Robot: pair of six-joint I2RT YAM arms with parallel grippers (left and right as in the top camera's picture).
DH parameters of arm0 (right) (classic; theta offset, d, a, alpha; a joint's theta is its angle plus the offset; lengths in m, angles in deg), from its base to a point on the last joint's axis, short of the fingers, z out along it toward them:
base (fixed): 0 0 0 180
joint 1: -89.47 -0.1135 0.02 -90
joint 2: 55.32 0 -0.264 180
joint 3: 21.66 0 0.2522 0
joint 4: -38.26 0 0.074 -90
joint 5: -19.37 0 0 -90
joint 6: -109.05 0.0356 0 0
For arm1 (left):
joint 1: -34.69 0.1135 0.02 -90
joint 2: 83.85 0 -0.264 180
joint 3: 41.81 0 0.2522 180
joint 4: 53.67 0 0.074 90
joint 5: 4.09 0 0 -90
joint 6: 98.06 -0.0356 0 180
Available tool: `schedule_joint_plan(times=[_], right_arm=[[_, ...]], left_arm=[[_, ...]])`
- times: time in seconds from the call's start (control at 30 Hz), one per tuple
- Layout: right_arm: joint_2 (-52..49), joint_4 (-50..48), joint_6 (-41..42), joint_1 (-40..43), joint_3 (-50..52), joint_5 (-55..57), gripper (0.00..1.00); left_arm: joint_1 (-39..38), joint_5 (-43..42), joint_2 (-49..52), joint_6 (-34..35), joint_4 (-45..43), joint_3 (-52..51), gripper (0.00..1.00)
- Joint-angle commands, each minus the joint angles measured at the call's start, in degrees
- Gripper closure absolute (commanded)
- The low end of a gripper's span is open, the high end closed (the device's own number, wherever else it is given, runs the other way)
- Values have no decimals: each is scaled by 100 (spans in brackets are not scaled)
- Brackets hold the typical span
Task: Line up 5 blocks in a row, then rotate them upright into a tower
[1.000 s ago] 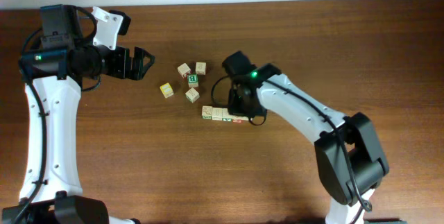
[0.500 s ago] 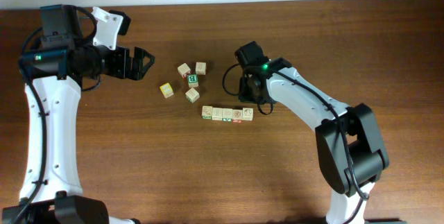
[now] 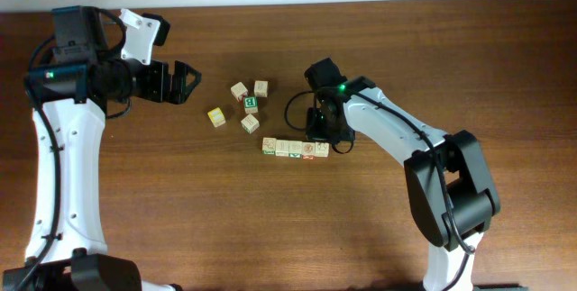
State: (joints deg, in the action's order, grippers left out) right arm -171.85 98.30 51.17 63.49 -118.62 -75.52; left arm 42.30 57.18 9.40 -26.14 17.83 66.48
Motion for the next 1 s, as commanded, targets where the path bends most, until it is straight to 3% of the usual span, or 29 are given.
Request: schedule_joint_plan(times=[0.0,0.8,0.97], right_arm=[[-96,22,-17,-31,-44,-74,96],[-94,-76,-275,-24,-46,-310,96],[420,15,-275,227,-621,-313,96]], left_arm=[[4,-83,7,-85,4,131,1],[4,-85,7,-85,4,131,1],[4,-85,7,-85,4,131,1]])
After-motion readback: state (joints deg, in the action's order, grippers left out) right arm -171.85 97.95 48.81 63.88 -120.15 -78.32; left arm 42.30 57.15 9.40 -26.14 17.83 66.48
